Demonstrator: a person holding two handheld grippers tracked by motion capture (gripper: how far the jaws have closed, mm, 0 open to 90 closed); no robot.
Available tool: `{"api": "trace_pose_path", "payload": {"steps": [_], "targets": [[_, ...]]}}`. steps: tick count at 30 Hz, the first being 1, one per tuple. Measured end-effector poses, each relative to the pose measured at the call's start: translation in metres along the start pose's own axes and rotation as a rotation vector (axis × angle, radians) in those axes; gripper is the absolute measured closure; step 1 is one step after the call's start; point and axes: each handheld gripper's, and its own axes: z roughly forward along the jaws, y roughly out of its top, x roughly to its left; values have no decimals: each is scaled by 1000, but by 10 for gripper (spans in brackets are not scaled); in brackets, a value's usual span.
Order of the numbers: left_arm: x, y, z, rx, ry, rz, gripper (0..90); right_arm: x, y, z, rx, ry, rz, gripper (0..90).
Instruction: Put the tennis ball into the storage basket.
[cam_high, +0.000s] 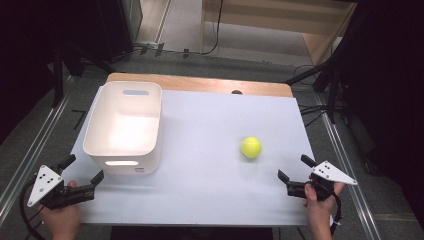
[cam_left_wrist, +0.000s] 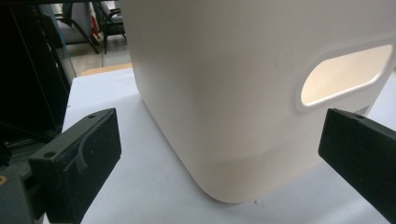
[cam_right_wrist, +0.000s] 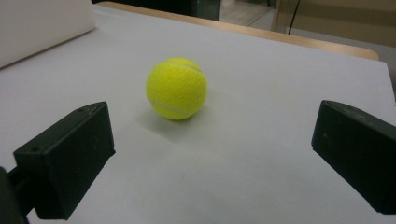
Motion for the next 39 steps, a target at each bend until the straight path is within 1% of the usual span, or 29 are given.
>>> {"api": "trace_pose_path", "payload": {"steps": [4, 8, 12, 17, 18, 22, 24, 29, 30, 34, 38, 39], "targets": [[0, 0, 0, 2, 1, 6, 0, -2, 8, 6, 18, 19, 5, 0], [0, 0, 0, 6, 5, 8, 0, -2, 14, 9, 29, 24, 5, 0], [0, 0, -1, 10, 7, 9, 0, -1, 24, 16, 47, 29, -18, 0], [-1, 0, -1, 14, 8, 11, 0, 0, 30, 22, 59, 31, -30, 0], [-1, 0, 0, 8, 5, 10, 0, 0, 31, 24, 65, 31, -32, 0], [-1, 0, 0, 7, 5, 10, 0, 2, 36, 33, 86, 45, -44, 0], [-1, 0, -1, 14, 7, 11, 0, 2, 38, 36, 91, 49, -44, 0], [-2, 0, 0, 5, 4, 11, 0, 2, 40, 42, 101, 59, -42, 0], [-2, 0, 0, 10, 8, 15, 0, 1, 41, 44, 101, 73, -33, 0], [-2, 0, 0, 15, 7, 18, 0, 1, 42, 48, 110, 77, -29, 0], [-3, 0, 0, 16, 7, 18, 0, 2, 44, 53, 115, 113, -19, 0], [-3, 0, 0, 16, 7, 18, 0, 3, 44, 54, 124, 113, -7, 0]]}}
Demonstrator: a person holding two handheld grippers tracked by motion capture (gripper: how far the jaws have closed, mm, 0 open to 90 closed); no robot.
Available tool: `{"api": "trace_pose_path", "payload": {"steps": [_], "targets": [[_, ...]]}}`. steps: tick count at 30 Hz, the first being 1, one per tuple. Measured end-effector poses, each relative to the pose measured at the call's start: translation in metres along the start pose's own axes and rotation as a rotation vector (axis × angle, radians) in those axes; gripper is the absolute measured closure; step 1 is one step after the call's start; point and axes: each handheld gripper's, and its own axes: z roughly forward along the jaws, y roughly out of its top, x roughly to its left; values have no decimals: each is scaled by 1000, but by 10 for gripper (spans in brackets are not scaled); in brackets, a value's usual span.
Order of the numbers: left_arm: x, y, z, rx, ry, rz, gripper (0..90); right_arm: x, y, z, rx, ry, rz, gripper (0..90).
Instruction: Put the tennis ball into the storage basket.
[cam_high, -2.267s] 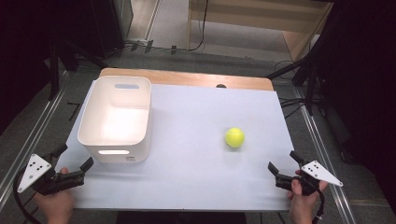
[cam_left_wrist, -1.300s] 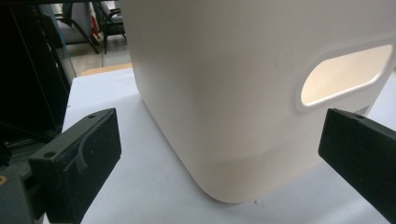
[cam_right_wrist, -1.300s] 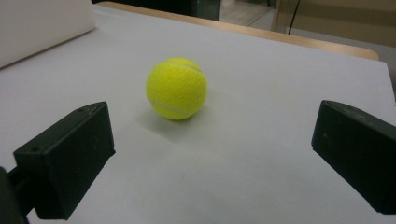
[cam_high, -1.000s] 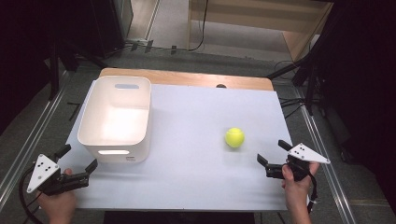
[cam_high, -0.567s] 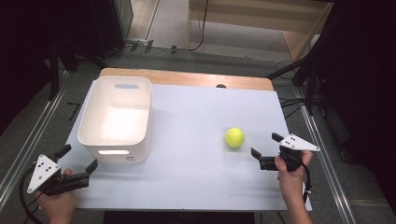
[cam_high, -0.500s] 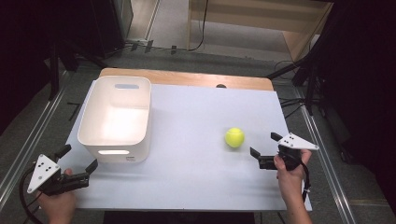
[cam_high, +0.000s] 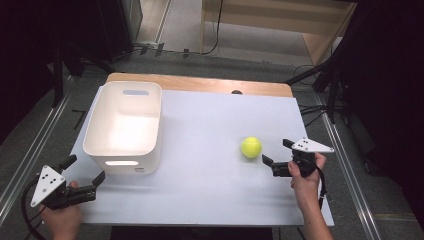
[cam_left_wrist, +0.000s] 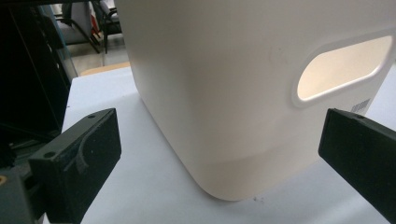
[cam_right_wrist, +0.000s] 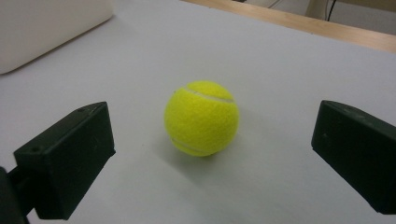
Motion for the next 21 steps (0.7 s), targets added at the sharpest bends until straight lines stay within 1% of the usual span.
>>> {"api": "trace_pose_path", "payload": {"steps": [1, 2, 5, 6, 8, 10, 13, 19, 21], "targets": [[0, 0, 0, 1, 0, 2, 0, 1, 1, 2, 8, 2, 3, 0], [0, 0, 0, 2, 0, 2, 0, 1, 1, 3, 6, 2, -7, 0], [0, 0, 0, 2, 0, 3, 0, 1, 3, 7, 18, 7, 3, 0], [0, 0, 0, 1, 0, 3, 0, 1, 3, 9, 29, 16, 3, 0], [0, 0, 0, 2, 0, 3, 0, 1, 4, 12, 34, 22, -3, 0], [0, 0, 0, 2, 0, 3, 0, 2, 5, 15, 37, 44, -1, 0], [0, 0, 0, 2, -1, 3, 0, 1, 6, 19, 49, 55, 2, 0], [0, 0, 0, -2, -2, 3, 0, 1, 7, 28, 90, 59, 22, 0], [0, 0, 0, -5, -3, 3, 0, 1, 7, 32, 101, 57, 18, 0]]}}
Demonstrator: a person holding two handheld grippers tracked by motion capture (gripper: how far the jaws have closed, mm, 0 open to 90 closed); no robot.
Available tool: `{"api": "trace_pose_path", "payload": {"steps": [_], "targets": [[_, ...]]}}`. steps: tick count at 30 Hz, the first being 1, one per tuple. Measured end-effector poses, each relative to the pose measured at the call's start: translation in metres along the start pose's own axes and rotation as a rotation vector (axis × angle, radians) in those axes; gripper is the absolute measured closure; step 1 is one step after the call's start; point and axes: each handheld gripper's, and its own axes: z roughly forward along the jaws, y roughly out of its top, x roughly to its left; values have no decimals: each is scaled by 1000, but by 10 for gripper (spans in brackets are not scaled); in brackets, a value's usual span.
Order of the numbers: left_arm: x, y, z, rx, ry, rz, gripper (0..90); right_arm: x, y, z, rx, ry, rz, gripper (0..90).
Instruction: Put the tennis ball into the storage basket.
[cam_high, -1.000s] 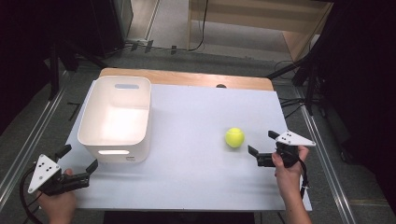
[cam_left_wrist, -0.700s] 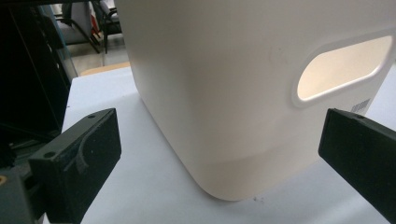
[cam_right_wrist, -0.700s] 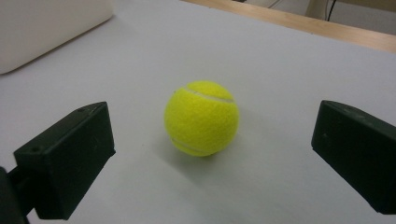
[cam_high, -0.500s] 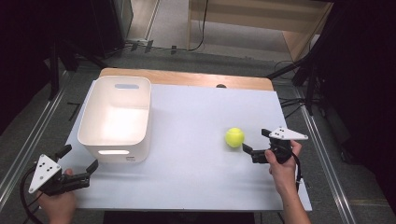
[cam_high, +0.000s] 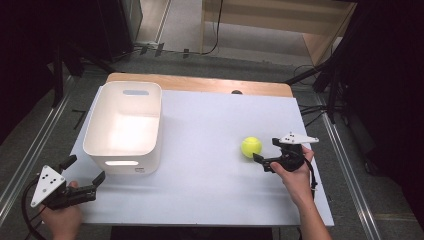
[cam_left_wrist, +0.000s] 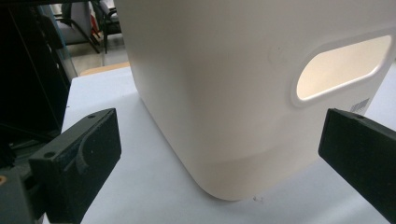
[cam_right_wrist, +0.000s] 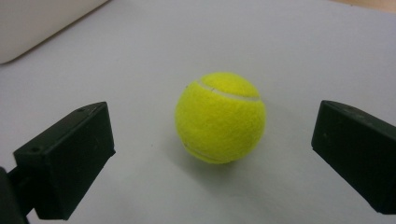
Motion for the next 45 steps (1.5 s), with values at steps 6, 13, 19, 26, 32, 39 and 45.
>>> {"api": "trace_pose_path", "payload": {"steps": [6, 13, 19, 26, 32, 39, 45], "targets": [[0, 0, 0, -1, -2, 2, 0, 1, 0, 8, 26, 6, 8, 0], [0, 0, 0, -1, -1, 1, 0, 2, 1, 19, 53, 7, 14, 0], [0, 0, 0, 0, -2, 1, 0, 4, 3, 27, 67, 9, 9, 0], [0, 0, 0, 1, -2, 1, 0, 6, 3, 36, 100, 1, 5, 0], [0, 0, 0, -1, -1, 1, 0, 5, 3, 41, 129, -13, 12, 0], [-1, 0, 0, 2, 0, 1, 0, 4, 2, 45, 145, -47, 28, 55], [-1, 0, 0, 1, 0, 1, 0, 5, 1, 49, 155, -65, 20, 125]]}}
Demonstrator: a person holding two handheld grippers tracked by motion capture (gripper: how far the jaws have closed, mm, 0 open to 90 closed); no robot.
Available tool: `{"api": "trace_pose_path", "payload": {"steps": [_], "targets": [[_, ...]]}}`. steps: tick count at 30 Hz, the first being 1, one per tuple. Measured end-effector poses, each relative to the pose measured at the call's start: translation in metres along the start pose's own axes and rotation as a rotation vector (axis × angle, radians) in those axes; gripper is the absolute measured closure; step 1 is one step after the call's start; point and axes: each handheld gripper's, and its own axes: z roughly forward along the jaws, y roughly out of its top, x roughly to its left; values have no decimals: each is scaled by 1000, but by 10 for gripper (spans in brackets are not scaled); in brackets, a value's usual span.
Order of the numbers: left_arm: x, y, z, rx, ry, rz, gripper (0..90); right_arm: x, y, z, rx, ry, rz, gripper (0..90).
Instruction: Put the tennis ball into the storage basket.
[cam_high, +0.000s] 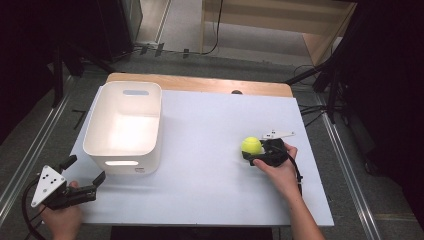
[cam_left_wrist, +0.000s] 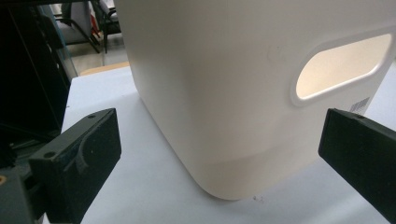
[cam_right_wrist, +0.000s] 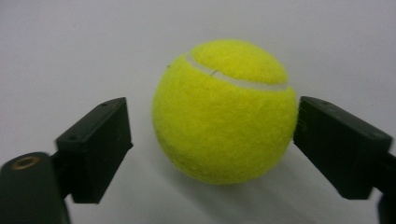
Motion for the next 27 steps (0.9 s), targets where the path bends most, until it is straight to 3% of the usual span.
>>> {"api": "trace_pose_path", "payload": {"steps": [6, 27], "targets": [[0, 0, 0, 0, 0, 0, 0, 1, 0, 2, 6, -10, -8, 231], [0, 0, 0, 0, -4, 1, 0, 3, 3, 8, 13, -37, -8, 232]]}}
